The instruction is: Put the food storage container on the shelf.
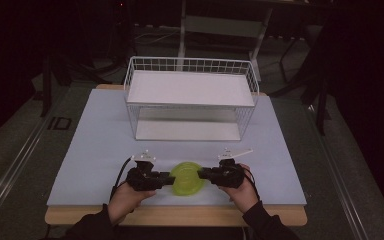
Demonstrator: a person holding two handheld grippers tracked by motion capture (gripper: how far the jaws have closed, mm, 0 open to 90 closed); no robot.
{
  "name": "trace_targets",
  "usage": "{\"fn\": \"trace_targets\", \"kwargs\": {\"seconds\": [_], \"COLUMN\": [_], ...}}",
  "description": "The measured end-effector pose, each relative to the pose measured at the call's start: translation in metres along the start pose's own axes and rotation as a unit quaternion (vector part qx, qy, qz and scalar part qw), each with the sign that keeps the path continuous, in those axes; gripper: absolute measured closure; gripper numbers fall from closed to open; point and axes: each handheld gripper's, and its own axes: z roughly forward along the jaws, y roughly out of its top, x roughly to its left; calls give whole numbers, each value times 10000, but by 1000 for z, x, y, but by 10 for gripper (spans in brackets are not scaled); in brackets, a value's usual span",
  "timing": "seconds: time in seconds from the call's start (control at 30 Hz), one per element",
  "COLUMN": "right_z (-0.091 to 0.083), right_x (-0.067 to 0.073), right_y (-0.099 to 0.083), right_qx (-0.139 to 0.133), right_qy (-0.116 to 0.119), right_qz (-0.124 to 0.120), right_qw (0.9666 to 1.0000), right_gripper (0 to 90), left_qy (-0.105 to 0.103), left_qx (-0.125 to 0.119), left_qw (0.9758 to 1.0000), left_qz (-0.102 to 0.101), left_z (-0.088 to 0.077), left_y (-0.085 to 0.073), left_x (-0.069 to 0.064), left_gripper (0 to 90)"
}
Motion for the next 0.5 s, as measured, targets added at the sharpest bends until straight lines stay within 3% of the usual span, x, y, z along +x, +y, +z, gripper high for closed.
{"fn": "trace_targets", "kwargs": {"seconds": [0.2,0.43,0.5], "right_z": [0,0,0], "right_x": [4,3,4], "right_y": [0,-2,-2], "right_qx": [36,65,86], "right_qy": [-12,-31,-105], "right_qz": [-128,-190,-202], "right_qw": [9999,9998,9997], "right_gripper": [797,798,800], "left_qy": [92,111,121], "left_qx": [39,79,94], "left_qw": [9999,9999,9998], "left_qz": [-87,86,141], "left_z": [-2,3,4], "left_y": [-5,-16,-17], "left_x": [-4,-9,-9], "left_gripper": [697,706,770]}}
